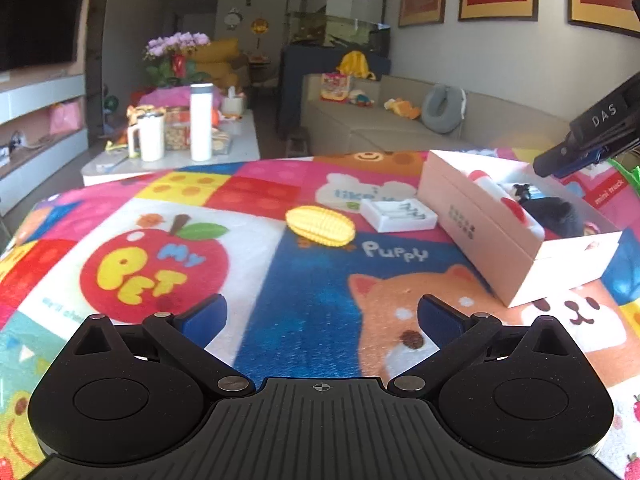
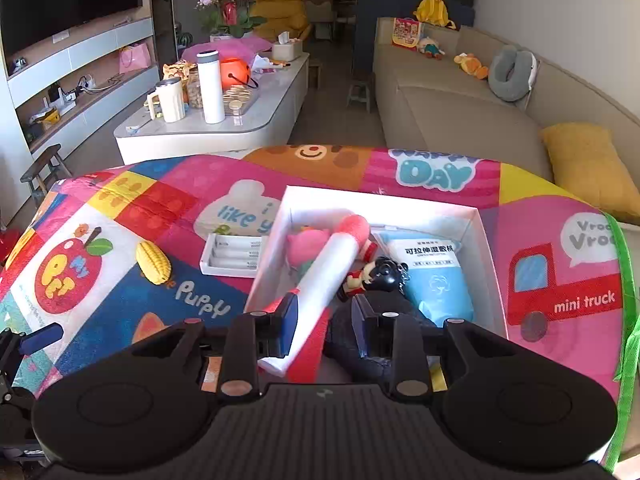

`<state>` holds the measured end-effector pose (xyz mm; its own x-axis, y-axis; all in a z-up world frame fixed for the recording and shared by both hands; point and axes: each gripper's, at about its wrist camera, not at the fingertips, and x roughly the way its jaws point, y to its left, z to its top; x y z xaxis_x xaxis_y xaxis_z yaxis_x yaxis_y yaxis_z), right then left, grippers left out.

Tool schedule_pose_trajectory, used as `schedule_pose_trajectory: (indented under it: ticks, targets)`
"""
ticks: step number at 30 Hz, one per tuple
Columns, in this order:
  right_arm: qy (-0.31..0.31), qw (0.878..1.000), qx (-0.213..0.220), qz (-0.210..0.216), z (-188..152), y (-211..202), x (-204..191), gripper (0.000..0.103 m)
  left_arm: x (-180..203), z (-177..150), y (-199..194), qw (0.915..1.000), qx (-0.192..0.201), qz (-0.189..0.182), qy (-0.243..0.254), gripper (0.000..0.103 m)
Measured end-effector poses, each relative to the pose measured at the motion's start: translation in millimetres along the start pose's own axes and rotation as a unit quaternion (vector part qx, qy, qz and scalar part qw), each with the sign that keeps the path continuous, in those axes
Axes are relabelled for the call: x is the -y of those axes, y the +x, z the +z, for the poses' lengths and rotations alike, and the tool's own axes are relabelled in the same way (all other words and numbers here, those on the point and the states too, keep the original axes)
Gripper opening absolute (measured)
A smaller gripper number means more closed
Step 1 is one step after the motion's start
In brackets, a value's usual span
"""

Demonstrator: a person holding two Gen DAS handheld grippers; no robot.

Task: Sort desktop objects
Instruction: 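Reach the right tool to the white battery charger and grasp it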

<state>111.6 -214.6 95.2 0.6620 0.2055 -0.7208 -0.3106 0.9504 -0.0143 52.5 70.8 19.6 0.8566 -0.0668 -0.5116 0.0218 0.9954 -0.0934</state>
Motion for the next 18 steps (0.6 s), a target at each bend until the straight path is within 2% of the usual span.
schedule_pose_trajectory:
  ticks: [3,7,11,15,18]
  targets:
    - [0.006,0.999,-0.006,0.033,14,5,-17,0.032,-14,0,5,0.9994,-0.015,-0.008,-0.031,0.103]
    - [0.010,0.997,-0.036,0.069,38,32,-48,0.034,-16,-2,4,0.9991,-0.014,-0.018,-0.036,0.103]
    - [-0.014,0.998,-0.045,0.036,53,48,-63,0.026,-22,-3,2,0.9979,-0.009,-0.030,-0.056,0.103]
    - [-0.005,0.999,-0.040,0.010,41,37,-38,0.026,-30,-2,6,0.9952,-0.019,-0.045,-0.085,0.103]
    - [-0.006,0.997,-0.068,-0.032,22,51,-19,0.026,-29,-3,2,0.9953,-0.006,-0.051,-0.082,0.103]
